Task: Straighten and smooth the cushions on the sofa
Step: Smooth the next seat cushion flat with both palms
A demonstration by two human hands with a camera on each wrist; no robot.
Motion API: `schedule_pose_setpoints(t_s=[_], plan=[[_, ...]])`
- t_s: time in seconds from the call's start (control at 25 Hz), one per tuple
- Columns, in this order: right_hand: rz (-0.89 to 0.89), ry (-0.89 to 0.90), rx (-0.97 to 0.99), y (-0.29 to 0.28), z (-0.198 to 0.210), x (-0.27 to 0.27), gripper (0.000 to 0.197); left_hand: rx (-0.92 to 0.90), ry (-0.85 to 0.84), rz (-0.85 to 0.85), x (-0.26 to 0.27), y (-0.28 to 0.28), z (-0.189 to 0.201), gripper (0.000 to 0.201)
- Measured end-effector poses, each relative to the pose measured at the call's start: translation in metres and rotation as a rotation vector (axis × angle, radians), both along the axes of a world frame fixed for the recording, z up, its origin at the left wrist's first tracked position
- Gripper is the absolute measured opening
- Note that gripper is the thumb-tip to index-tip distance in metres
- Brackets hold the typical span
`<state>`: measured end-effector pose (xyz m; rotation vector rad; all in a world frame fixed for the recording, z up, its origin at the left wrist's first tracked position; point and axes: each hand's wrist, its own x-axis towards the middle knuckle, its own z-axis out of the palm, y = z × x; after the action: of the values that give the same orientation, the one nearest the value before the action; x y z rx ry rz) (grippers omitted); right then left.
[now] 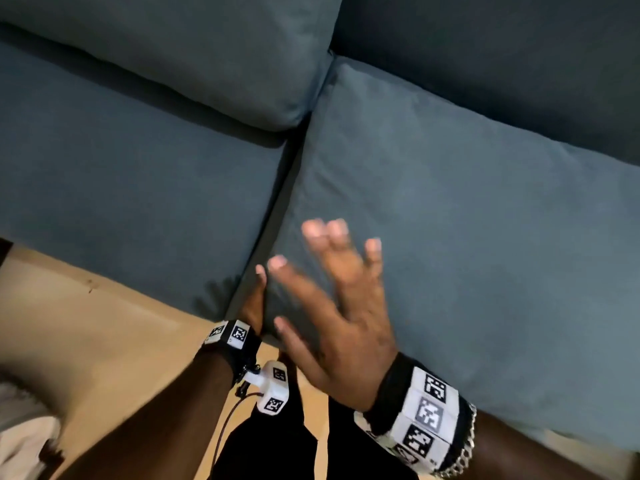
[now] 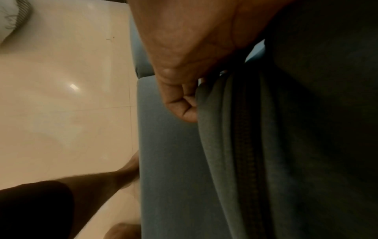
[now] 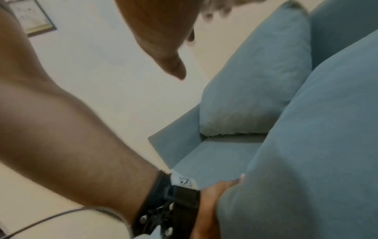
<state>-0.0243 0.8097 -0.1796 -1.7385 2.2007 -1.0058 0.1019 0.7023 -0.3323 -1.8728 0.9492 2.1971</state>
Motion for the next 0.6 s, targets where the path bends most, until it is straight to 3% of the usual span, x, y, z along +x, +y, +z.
schedule_pose_setpoints(t_s=[0.04, 0.08, 0.16, 0.2, 0.24, 0.32, 0.44, 0.48, 0.52, 0.6], plan=[[-0.07, 0.035, -0.046, 0.007, -0.003, -0.011, 0.06, -0.044, 0.015, 0.016, 0.001, 0.004, 0.001, 0.059], [-0.119, 0.155, 0.049, 0.015, -0.019, -0.029, 0.063, -0.06, 0.012, 0.064, 0.008, 0.004, -0.019, 0.071], [-0.076, 0.323, 0.478, 0.028, -0.052, -0.064, 0.069, -0.072, -0.058, 0.164, 0.001, 0.009, -0.017, 0.068], [-0.038, 0.317, 0.663, 0.034, -0.062, -0.073, 0.071, -0.13, -0.076, 0.152, -0.01, 0.009, -0.002, 0.065], [-0.031, 0.315, 0.694, 0.034, -0.066, -0.08, 0.072, -0.214, -0.088, 0.097, -0.016, 0.006, 0.002, 0.061], [-0.13, 0.187, 0.454, 0.015, -0.033, -0.096, 0.069, -0.381, -0.152, 0.043, -0.017, 0.002, 0.007, 0.06], [-0.542, 0.05, -0.031, 0.004, 0.022, -0.128, 0.07, -0.476, -0.209, -0.07, -0.015, 0.002, 0.002, 0.092], [-0.625, 0.074, -0.018, 0.008, 0.014, -0.136, 0.072, -0.479, -0.199, -0.092, -0.016, 0.002, 0.003, 0.093], [-0.614, 0.136, 0.167, 0.009, -0.001, -0.139, 0.074, -0.504, -0.171, -0.09, -0.021, 0.004, 0.006, 0.091], [-0.405, 0.205, 0.703, 0.02, -0.048, -0.125, 0.076, -0.544, -0.138, -0.127, -0.028, 0.006, 0.016, 0.081]])
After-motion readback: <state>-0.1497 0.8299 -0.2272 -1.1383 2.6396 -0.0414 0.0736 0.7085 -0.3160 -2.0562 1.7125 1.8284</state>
